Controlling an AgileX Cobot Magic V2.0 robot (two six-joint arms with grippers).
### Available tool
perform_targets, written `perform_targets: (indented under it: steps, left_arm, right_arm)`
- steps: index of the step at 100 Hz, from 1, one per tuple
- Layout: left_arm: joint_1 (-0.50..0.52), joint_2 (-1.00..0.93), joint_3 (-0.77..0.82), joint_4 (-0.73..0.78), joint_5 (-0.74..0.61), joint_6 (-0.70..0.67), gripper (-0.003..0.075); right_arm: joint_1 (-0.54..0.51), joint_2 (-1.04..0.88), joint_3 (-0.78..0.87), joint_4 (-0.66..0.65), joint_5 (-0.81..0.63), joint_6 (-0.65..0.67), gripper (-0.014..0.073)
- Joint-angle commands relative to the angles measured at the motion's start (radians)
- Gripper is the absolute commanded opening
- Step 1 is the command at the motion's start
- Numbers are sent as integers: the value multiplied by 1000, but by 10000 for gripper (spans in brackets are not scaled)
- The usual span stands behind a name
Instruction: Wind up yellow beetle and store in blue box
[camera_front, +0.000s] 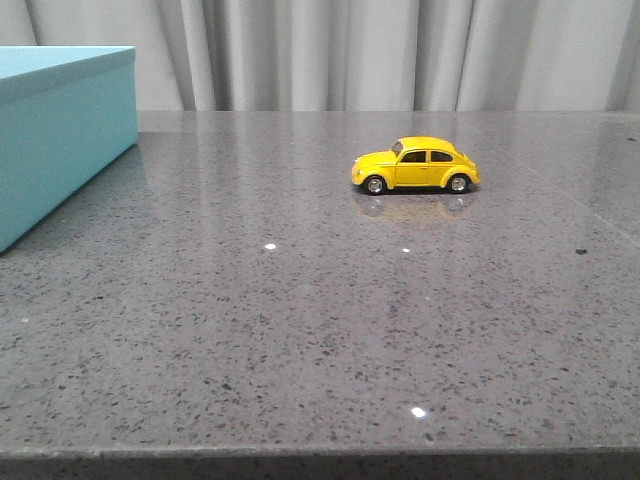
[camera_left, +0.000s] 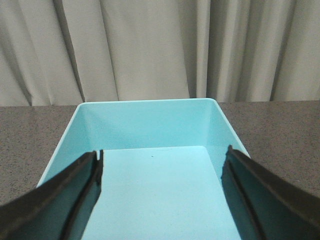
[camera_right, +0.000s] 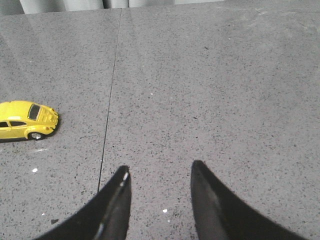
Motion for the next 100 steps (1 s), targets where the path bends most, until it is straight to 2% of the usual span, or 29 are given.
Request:
perform_targets:
  steps: [1, 19, 43, 53, 63, 77, 100]
  left_arm:
    - [-7, 4, -37, -11, -88, 0, 491]
    - [-7, 4, -37, -11, -86, 0, 491]
    - [-7, 4, -37, -11, -88, 0, 491]
    - [-7, 4, -37, -11, -88, 0, 491]
    - [-7, 4, -37, -11, -88, 0, 491]
    - [-7, 4, -37, -11, -88, 0, 491]
    - [-7, 4, -37, -11, -88, 0, 491]
  right_arm:
    - [0, 54, -107, 3, 8, -12, 307]
    - [66, 225, -304, 7, 184, -12, 310]
    - [190, 476, -563, 7, 326, 11, 314]
    - [241, 570, -661, 6, 361, 36, 365]
    - [297, 664, -751, 6, 379, 64, 456]
    - [359, 804, -897, 6, 475, 100, 552]
    - [402, 1034, -1157, 3, 662, 163, 562]
